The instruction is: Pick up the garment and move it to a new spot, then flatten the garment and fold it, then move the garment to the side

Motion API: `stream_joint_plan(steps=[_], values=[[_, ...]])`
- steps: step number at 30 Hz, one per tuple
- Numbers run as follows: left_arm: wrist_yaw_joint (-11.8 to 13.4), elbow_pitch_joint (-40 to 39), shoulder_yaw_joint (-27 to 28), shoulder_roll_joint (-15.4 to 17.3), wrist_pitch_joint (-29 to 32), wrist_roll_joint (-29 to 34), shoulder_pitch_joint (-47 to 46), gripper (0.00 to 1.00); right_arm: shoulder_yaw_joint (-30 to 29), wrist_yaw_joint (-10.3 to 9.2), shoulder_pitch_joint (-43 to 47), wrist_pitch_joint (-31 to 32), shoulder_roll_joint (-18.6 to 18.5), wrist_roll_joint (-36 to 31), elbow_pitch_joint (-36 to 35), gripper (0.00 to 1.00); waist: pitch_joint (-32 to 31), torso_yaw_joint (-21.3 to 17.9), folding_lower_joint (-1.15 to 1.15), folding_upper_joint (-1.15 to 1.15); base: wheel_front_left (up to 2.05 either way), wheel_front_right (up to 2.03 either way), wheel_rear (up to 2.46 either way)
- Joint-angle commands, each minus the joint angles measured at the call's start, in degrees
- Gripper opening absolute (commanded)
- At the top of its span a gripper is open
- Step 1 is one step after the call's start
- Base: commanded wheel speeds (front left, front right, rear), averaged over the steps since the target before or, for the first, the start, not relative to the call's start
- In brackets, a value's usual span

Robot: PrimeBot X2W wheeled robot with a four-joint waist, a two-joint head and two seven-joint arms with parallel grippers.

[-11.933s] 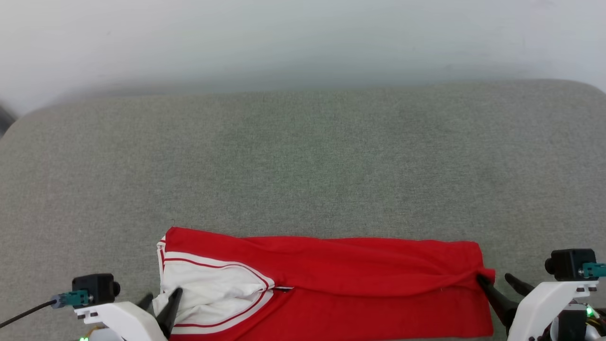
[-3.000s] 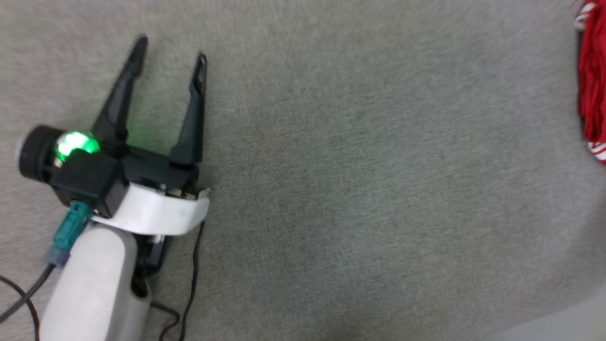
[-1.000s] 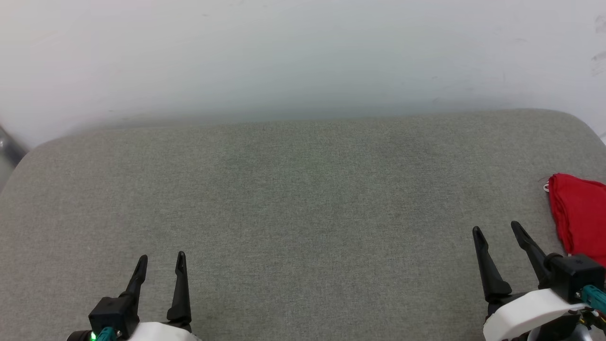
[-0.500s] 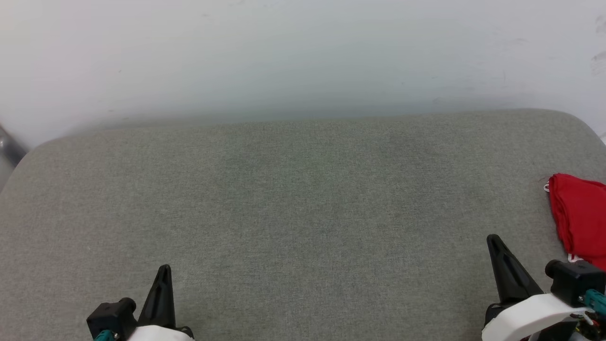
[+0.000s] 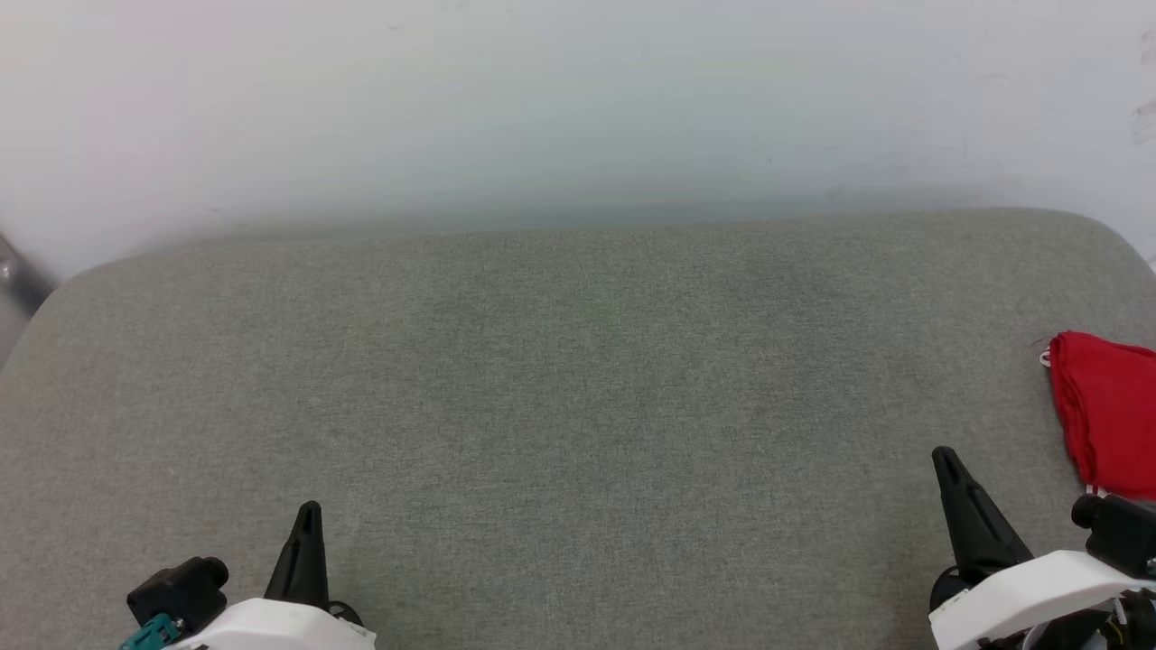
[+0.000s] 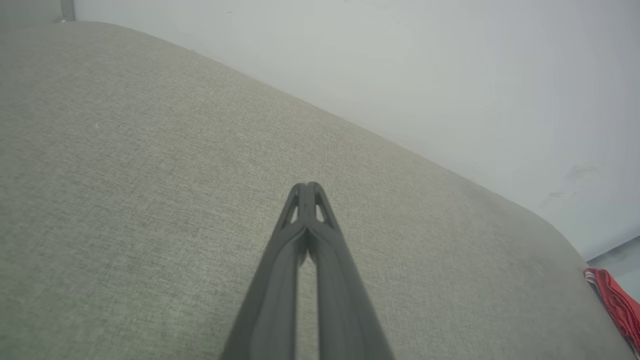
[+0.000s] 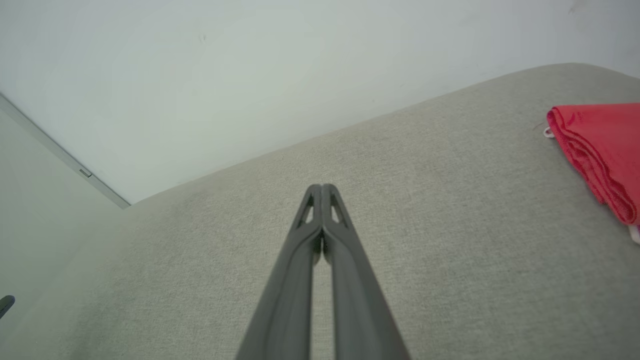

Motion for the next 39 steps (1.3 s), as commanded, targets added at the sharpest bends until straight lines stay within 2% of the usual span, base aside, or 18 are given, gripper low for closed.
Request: stream_joint_plan(steps=[1,17,39], values=[[-0.5,-0.5,0.9,0.0,0.5,-2.0,-1.7,0.00,-0.3,-0.01,-2.0,0.1,0.1,2.5,-0.2,0.00,0.0,0.0,0.00,0.00,0.00,0.00,0.00],[-2.9,0.6,3.5,-1.6,4.0,-13.9,-3.5,0.00,-1.2,-0.01,-3.8,0.8,0.4,16.9,2.8,0.00,0.1,0.3,0.00,0.00,0.00,0.00,0.00],[-5.6,2.0,6.5,-3.4,8.0,-27.3,-5.6,0.00,-2.2,-0.02,-5.8,1.7,0.7,33.0,6.3,0.00,0.2,0.6,0.00,0.00,0.00,0.00,0.00]])
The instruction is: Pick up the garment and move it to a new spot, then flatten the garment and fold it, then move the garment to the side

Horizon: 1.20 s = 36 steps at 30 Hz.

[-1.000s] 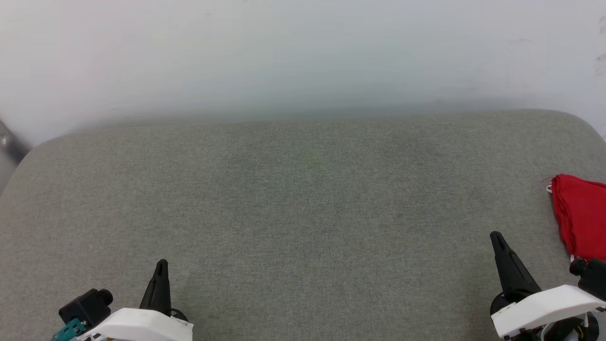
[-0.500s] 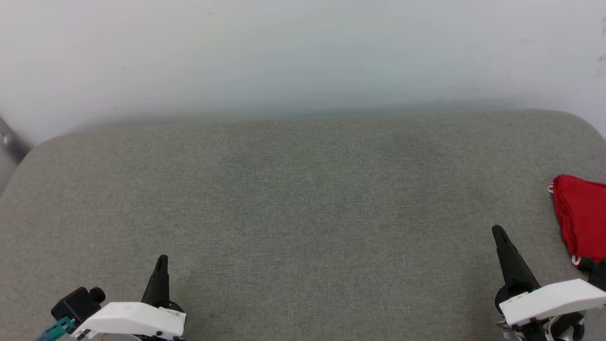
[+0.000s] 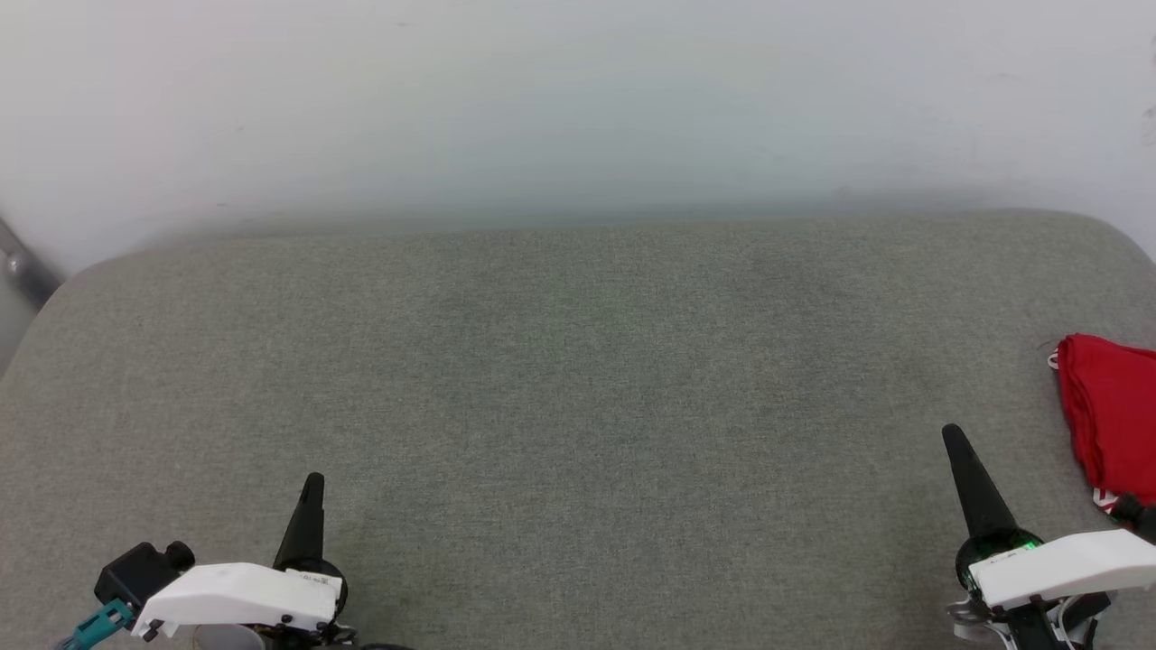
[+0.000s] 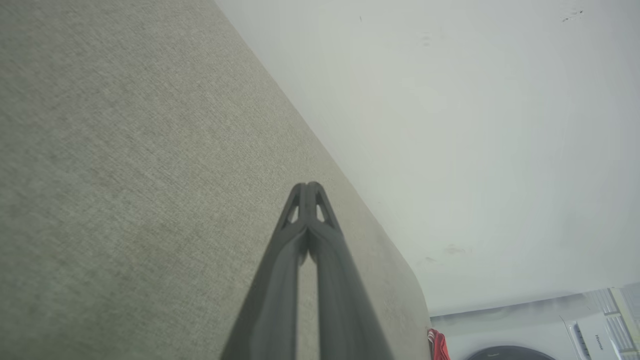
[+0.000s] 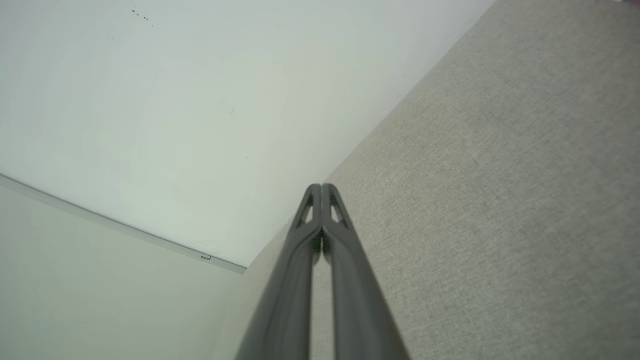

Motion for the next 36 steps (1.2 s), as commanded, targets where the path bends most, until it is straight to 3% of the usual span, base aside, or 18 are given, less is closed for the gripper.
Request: stream_joint_plan(steps=[1,36], values=[[-0.4,-0.3,0.4,0.1,0.4,-1.1,-1.4,0.00,-0.2,0.00,-1.4,0.2,0.1,1.4,-0.2,0.00,0.0,0.0,0.00,0.00,0.00,0.00,0.00],[-3.7,1.4,4.2,-2.4,5.3,-17.5,-3.9,0.00,-1.4,-0.01,-3.8,1.2,0.6,21.2,4.1,0.00,0.1,0.5,0.00,0.00,0.00,0.00,0.00]])
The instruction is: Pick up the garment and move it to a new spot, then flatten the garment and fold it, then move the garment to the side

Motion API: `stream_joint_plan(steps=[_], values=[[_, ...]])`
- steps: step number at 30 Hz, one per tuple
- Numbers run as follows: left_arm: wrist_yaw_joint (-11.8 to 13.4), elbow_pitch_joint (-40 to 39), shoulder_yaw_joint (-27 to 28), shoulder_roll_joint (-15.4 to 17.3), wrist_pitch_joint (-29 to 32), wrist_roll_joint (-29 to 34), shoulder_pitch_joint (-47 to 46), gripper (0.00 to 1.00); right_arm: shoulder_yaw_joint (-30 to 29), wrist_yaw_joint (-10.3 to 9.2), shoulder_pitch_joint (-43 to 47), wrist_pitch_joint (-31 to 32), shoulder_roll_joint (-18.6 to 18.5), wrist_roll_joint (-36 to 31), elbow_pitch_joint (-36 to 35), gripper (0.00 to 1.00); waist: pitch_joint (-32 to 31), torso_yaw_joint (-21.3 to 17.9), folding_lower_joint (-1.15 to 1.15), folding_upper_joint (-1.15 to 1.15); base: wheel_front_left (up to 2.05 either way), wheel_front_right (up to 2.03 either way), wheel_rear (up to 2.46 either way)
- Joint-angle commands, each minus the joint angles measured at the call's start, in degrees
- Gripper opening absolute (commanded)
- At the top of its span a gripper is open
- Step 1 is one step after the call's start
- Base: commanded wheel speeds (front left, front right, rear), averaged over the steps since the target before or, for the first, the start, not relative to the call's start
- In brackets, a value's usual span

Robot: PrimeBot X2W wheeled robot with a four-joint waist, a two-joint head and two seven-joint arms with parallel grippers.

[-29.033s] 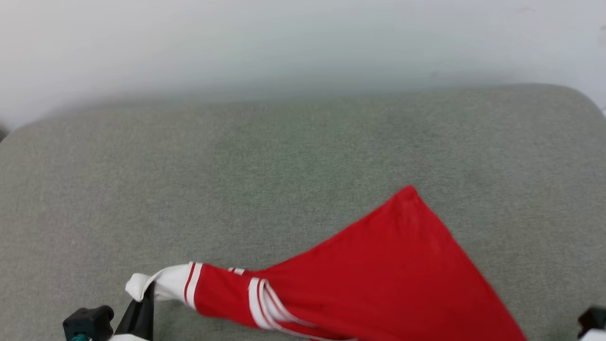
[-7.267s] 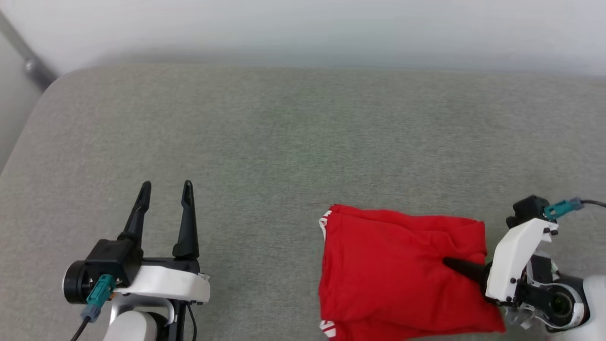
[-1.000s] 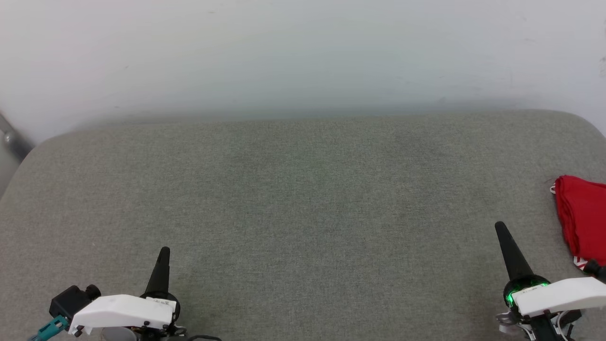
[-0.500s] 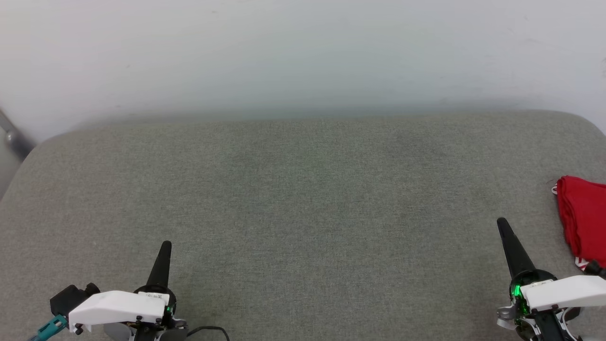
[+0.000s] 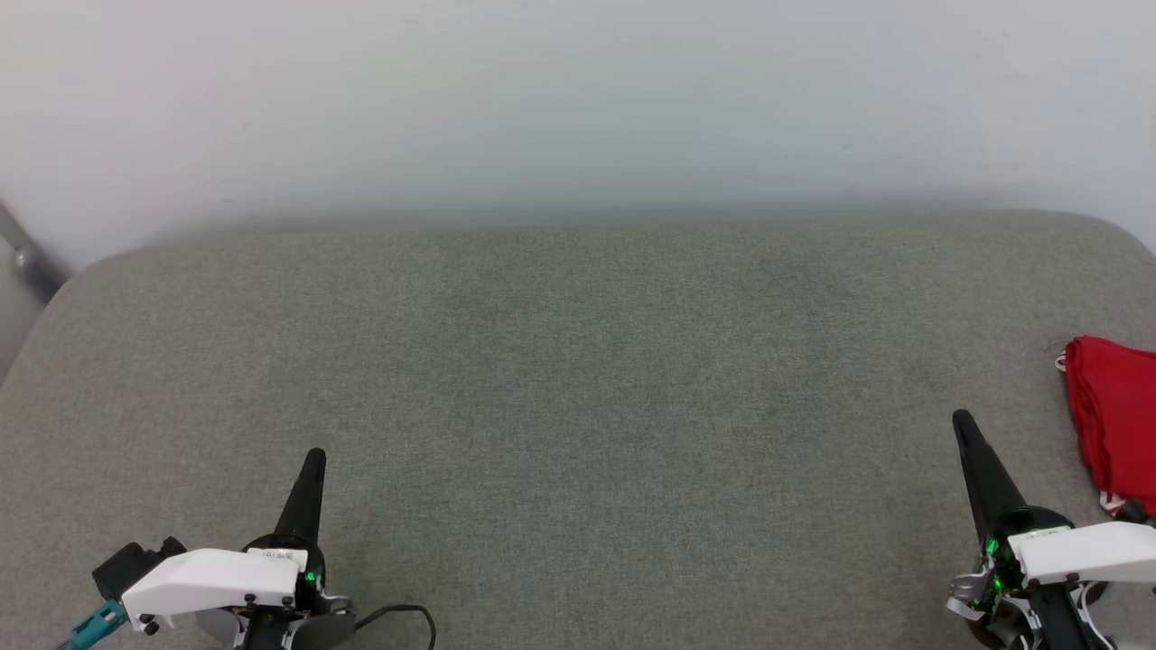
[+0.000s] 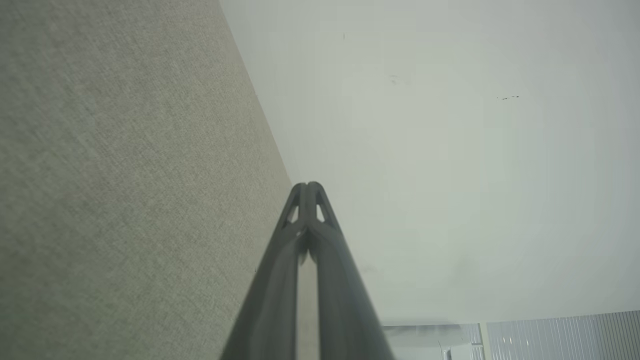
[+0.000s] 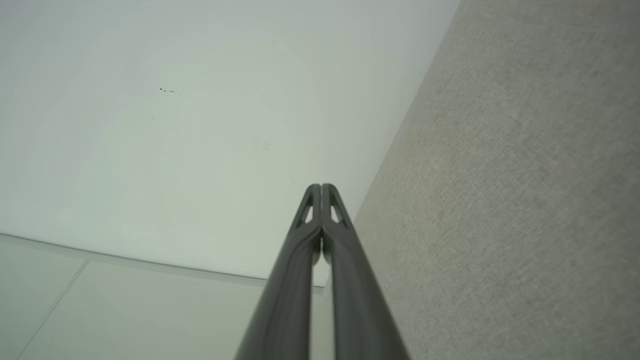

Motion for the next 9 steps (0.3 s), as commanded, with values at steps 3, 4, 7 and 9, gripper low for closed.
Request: stream_joint_plan(steps=[3,4,7,9], values=[[-0.6,0.1,0.5,-0.4,0.6,-1.8,-1.3,0.00,-0.2,-0.01,-1.2,0.2,0.2,2.3,0.3,0.00,0.0,0.1,0.00,0.00,0.00,0.00,0.00],[-0.7,0.1,0.6,-0.4,0.8,-2.2,-1.4,0.00,-0.3,-0.01,-1.2,0.3,0.3,2.8,0.4,0.00,0.0,0.1,0.00,0.00,0.00,0.00,0.00],[-1.0,0.2,0.9,-0.6,1.1,-3.3,-1.6,0.00,-0.3,-0.01,-1.5,0.3,0.3,4.2,0.7,0.00,0.0,0.1,0.00,0.00,0.00,0.00,0.00],[-1.2,0.3,1.1,-0.7,1.4,-4.1,-1.6,0.00,-0.4,-0.01,-1.5,0.4,0.3,5.1,0.9,0.00,0.0,0.1,0.00,0.00,0.00,0.00,0.00]])
